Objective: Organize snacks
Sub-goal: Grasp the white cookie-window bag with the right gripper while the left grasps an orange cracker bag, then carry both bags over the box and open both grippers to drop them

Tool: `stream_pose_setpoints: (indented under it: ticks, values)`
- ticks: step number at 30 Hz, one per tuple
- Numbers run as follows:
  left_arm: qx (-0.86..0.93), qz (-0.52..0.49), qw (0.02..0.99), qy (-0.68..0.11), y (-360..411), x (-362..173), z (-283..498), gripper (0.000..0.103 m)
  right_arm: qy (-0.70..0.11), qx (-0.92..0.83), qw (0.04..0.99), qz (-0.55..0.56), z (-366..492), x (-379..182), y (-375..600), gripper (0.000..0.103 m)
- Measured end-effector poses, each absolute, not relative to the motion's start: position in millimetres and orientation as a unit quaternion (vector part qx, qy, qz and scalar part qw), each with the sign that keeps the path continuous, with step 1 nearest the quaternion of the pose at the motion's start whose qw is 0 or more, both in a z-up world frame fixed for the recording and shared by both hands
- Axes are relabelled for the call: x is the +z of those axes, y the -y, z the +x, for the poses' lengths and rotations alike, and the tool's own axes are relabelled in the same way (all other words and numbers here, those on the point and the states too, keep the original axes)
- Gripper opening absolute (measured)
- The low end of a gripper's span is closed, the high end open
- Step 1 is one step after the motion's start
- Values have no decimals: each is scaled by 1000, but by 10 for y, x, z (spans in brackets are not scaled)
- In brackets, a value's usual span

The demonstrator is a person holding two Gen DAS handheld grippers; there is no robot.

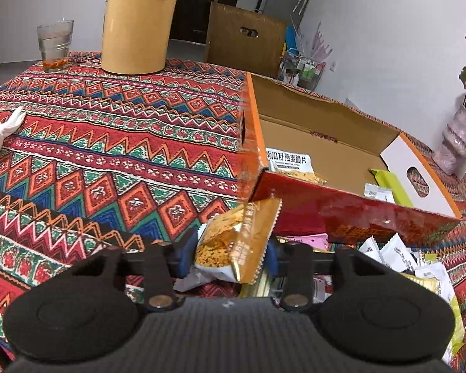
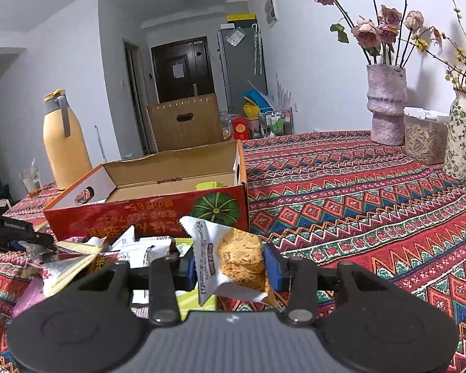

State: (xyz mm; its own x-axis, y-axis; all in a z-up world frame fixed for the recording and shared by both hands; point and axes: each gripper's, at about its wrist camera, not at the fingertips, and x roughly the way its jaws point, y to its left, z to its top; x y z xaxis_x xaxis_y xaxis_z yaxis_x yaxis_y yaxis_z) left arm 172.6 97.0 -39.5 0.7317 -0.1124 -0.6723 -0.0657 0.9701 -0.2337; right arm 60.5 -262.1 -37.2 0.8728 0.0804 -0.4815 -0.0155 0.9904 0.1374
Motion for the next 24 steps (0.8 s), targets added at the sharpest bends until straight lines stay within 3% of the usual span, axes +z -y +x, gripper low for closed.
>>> stream_pose_setpoints:
  ticks: [3, 24]
  values:
    - [-7, -126, 923, -363, -1014, -377, 1695, 26, -250, 24, 966, 64, 602, -369, 2617, 41]
    - [-3, -85, 958, -272, -724, 179, 1268, 26, -215, 51, 974, 49, 701, -139, 2488, 41]
